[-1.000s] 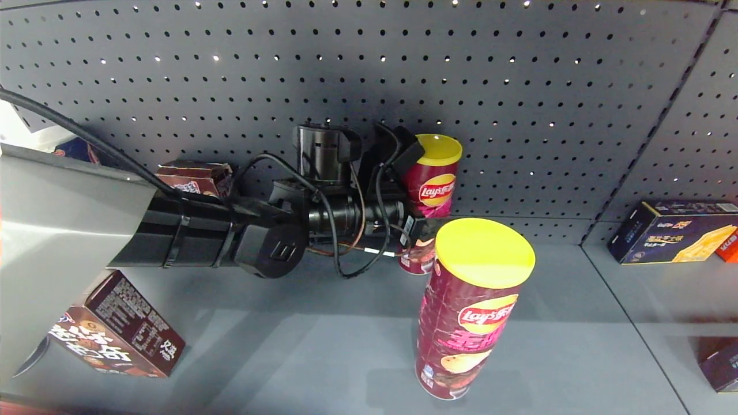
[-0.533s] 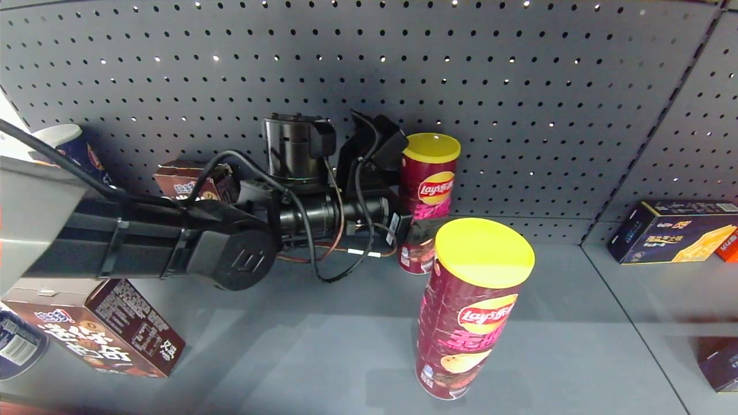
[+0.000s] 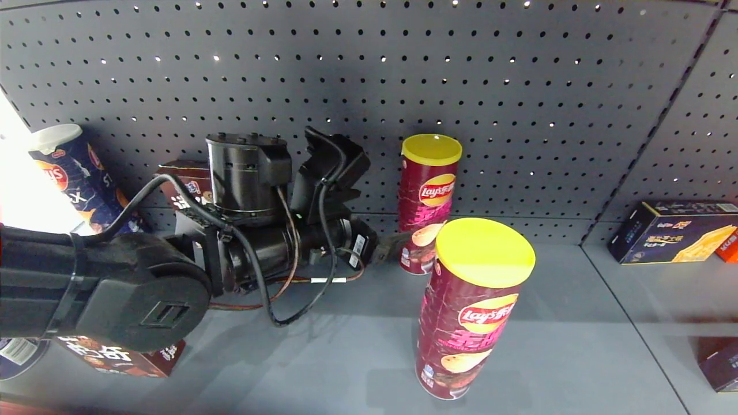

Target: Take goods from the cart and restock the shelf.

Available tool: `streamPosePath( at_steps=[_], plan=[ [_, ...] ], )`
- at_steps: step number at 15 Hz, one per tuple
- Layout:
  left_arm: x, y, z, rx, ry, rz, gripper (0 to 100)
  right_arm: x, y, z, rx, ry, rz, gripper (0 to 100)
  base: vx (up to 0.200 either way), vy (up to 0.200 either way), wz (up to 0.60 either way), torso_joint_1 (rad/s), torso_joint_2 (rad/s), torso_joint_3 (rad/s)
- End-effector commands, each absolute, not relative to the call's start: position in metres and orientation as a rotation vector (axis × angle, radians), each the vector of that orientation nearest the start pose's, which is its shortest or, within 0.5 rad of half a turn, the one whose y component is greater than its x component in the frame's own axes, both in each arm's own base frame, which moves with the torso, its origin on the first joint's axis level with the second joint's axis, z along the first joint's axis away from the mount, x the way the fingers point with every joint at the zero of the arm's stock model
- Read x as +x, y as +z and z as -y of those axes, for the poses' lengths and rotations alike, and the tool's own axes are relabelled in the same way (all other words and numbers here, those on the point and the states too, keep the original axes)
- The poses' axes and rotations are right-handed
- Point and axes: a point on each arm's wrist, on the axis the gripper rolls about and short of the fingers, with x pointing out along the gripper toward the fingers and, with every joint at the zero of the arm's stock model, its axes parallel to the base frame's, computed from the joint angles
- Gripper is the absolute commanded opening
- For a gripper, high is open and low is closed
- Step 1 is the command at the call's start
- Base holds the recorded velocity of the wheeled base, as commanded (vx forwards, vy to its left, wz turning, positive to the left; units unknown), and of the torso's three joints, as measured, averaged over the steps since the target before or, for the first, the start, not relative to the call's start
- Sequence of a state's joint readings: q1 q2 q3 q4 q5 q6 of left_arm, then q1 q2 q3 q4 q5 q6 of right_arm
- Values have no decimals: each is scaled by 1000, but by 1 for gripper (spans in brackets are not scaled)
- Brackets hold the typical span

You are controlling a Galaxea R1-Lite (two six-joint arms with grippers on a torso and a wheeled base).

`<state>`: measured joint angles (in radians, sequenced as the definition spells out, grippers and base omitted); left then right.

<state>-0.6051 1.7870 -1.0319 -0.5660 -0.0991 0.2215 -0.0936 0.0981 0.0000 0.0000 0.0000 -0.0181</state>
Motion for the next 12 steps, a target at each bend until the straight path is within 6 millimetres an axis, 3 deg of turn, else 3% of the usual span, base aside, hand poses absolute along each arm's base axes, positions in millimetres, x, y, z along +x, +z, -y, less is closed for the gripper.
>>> streamPosePath(
  at_steps=[1, 4, 12],
  plan=[
    [276, 214, 195, 265, -678, -99, 100, -15, 77, -1, -14, -93, -100, 100, 0, 0, 0, 0, 0, 0],
    [282, 206, 197, 286, -576, -129, 100, -15, 77, -1, -14, -93, -100, 100, 0, 0, 0, 0, 0, 0],
    [297, 192, 207, 306, -556, -158, 100, -15, 77, -1, -14, -93, -100, 100, 0, 0, 0, 0, 0, 0]
  ],
)
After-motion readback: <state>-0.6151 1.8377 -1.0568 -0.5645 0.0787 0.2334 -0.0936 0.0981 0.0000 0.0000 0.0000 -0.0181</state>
